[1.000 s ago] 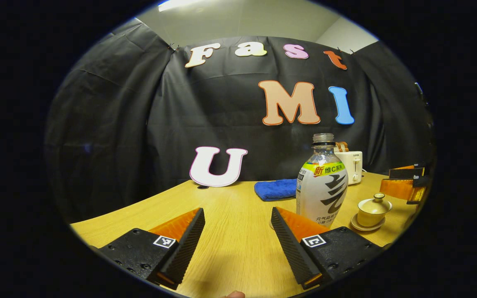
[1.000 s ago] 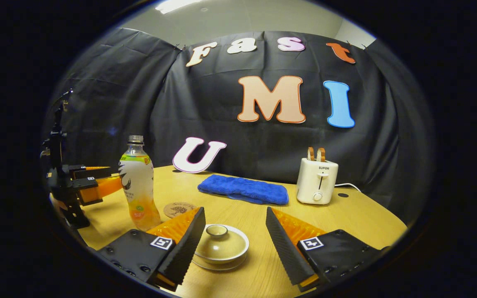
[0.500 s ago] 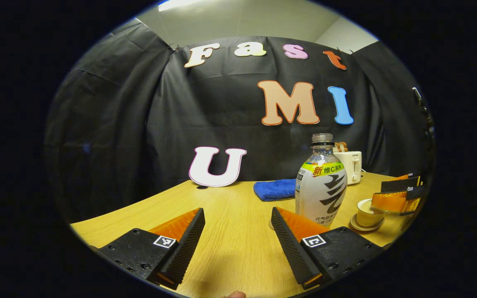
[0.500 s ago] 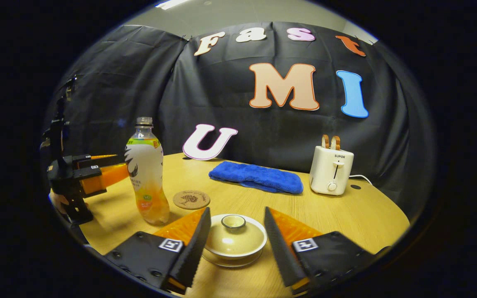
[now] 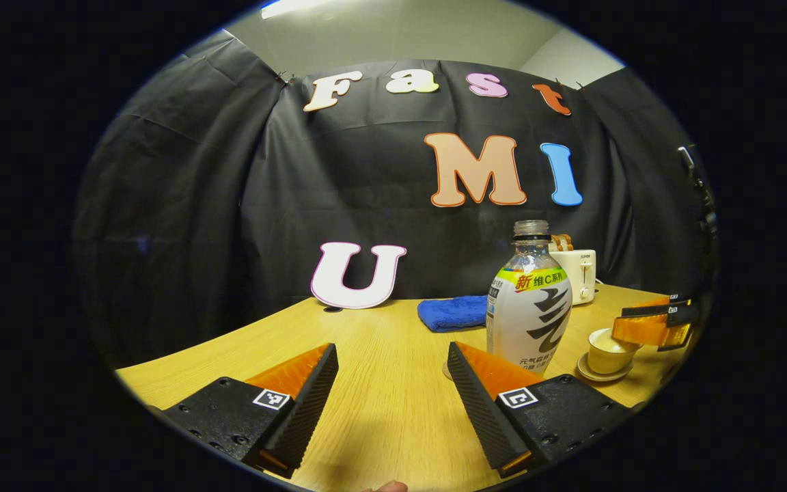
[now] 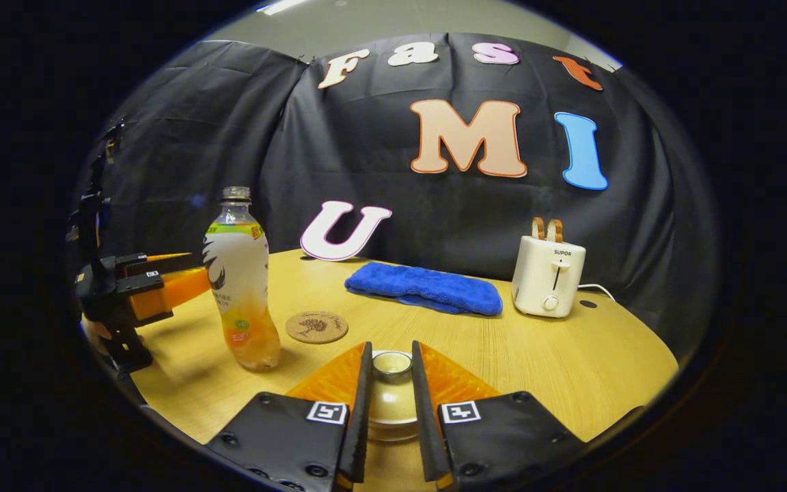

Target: Open the teacup lid with one hand, grasp the water bottle and pour water into the teacup with the other hand; after pouring, place the water bottle on the coaster and then close the teacup lid.

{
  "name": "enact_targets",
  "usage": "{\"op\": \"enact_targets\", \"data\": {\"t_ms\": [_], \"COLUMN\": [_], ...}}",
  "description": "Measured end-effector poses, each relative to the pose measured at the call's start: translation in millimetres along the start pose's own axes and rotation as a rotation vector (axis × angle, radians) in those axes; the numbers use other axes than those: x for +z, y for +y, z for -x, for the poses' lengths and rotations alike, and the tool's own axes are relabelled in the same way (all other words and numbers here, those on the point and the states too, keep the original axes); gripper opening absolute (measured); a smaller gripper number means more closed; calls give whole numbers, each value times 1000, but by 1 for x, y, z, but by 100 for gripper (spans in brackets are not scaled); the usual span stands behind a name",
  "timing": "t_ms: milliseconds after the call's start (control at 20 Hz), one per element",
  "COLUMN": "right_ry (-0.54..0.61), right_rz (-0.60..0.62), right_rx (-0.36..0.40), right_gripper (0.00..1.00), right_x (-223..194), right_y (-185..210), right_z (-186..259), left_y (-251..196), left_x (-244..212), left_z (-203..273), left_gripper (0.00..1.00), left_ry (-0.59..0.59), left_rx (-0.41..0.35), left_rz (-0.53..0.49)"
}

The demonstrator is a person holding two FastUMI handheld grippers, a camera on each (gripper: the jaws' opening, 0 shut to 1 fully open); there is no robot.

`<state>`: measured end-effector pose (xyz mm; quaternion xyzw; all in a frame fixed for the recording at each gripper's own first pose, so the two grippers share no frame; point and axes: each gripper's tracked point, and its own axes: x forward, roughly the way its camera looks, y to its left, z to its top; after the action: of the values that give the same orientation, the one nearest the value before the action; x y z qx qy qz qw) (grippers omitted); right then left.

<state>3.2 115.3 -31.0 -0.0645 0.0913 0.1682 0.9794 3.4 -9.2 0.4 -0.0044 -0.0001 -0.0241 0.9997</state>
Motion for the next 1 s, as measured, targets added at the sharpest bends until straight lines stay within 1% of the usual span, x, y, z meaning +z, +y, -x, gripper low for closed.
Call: {"op": "enact_targets", "data": {"t_ms": [50,150,300,450,750,1000], "right_ry": [2,-5,-28,-61,-93,-124], "right_rz": [2,-7,-39,-37,-59,-89], "right_rx": [-4,-3,9,4,6,-2], "right_gripper": [35,31,30,30,30,30], "right_x": [-1,0,7,17,28,39], "right_y": [0,0,2,0,-7,-17], "right_z": [0,1,2,5,19,32], "left_y": [0,0,-5,-8,-23,-44], "left_x": [0,0,1,0,1,-3], "left_z": [-1,0,0,0,19,31], "left_gripper": [94,94,94,94,94,94], "left_ry": [0,0,-1,0,2,27], "left_rx": [0,0,-20,-40,-127,-202], "left_rz": [0,0,-1,-5,-20,0]}}
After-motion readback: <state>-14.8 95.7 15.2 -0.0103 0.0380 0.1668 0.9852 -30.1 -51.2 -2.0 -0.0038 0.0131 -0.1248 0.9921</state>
